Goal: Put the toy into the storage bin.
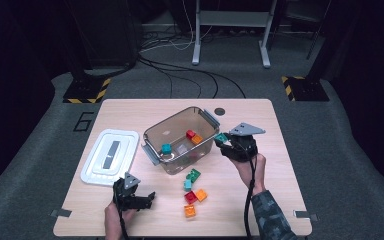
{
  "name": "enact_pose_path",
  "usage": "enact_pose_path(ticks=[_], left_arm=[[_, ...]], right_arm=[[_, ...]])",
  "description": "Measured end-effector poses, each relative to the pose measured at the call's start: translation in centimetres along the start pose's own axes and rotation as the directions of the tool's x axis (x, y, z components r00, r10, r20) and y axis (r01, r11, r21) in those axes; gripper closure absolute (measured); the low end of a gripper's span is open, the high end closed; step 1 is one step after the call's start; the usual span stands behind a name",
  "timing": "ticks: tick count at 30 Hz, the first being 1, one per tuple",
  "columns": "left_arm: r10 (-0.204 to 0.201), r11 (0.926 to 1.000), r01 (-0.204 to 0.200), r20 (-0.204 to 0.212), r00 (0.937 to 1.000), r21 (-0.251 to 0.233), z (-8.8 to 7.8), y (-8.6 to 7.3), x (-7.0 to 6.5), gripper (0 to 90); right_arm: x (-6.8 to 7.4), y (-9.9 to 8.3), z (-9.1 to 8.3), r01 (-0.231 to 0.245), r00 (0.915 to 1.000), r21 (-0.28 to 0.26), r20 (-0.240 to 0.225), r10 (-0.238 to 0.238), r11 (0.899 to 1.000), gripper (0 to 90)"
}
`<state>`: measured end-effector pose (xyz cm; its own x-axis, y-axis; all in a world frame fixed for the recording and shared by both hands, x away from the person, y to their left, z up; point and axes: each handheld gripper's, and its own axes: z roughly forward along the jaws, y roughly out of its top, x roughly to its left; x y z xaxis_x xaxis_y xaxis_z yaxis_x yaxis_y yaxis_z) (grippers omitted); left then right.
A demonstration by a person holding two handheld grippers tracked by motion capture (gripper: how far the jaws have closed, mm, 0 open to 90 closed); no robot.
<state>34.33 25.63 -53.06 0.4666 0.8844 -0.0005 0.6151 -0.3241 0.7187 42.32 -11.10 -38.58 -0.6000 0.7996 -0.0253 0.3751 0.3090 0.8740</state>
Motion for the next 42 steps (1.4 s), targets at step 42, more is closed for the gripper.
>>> enact_pose_path(ticks=[42], left_arm=[[0.0, 1.0, 0.0, 0.001, 1.0, 0.002, 0.0, 0.0, 0.0, 1.6]], right_arm=[[-0.9, 4.8, 6.7, 0.042, 0.9991, 0.055, -0.008, -0.042, 0.998, 58.5]])
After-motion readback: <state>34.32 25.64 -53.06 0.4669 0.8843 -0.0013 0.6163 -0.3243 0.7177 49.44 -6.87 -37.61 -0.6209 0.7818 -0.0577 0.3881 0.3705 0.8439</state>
